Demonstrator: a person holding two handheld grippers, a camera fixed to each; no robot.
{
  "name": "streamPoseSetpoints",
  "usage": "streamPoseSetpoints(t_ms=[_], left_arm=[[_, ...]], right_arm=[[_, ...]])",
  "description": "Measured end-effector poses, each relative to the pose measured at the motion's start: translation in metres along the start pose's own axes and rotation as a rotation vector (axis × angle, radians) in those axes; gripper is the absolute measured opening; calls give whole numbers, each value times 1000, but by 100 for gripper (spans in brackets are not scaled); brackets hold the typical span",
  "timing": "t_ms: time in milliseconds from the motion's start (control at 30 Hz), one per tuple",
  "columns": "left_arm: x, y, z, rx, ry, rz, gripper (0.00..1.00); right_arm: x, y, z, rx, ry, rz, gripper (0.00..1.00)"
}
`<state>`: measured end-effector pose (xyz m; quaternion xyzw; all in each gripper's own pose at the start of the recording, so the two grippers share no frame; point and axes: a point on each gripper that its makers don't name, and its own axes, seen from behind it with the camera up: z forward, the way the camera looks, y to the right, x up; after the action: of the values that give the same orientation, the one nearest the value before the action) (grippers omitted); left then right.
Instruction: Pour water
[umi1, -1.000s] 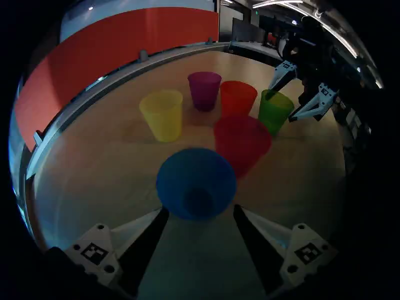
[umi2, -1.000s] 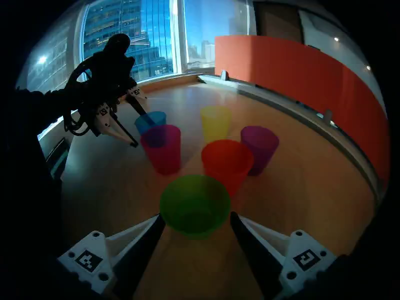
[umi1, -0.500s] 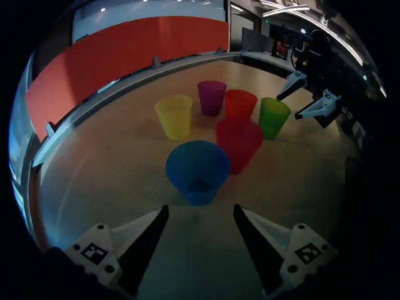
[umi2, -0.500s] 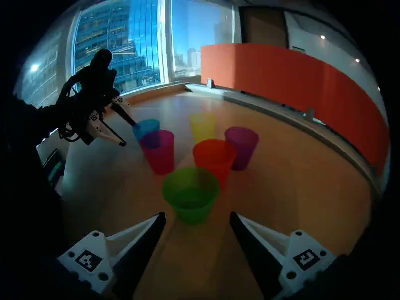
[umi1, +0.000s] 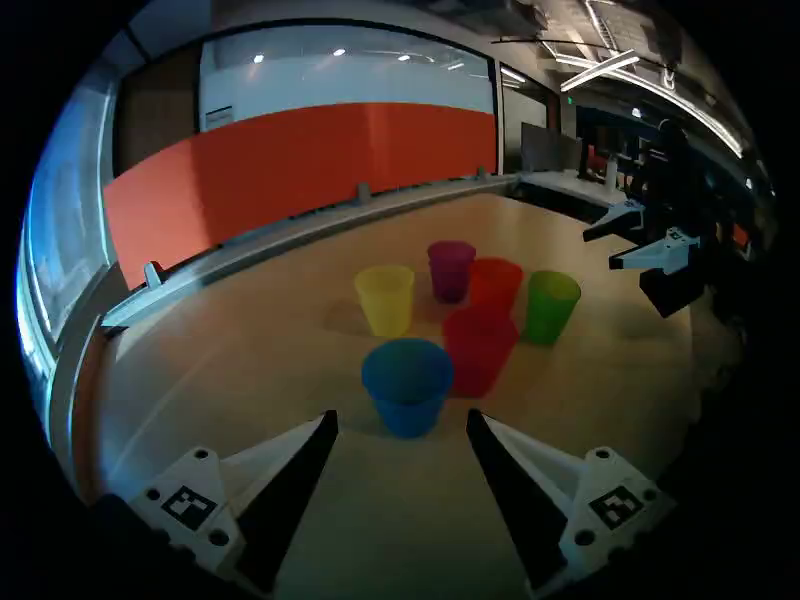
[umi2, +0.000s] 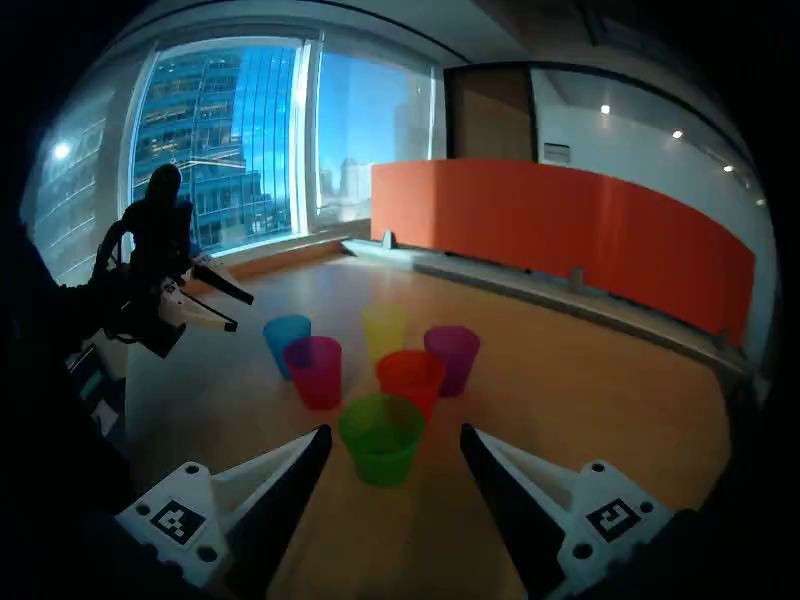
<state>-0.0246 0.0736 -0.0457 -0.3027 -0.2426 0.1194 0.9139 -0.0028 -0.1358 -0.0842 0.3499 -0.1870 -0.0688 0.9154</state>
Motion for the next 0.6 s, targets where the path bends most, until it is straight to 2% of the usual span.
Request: streamPoseSetpoints(t_ms=[367,600], left_arm=[[43,-15,-36,157,230,-52,96],[63,-29,-60,275,341,-78,96]], right_arm=[[56,14,-19,-147,232,25,99],[75,25,-30,-229,330,54,99]])
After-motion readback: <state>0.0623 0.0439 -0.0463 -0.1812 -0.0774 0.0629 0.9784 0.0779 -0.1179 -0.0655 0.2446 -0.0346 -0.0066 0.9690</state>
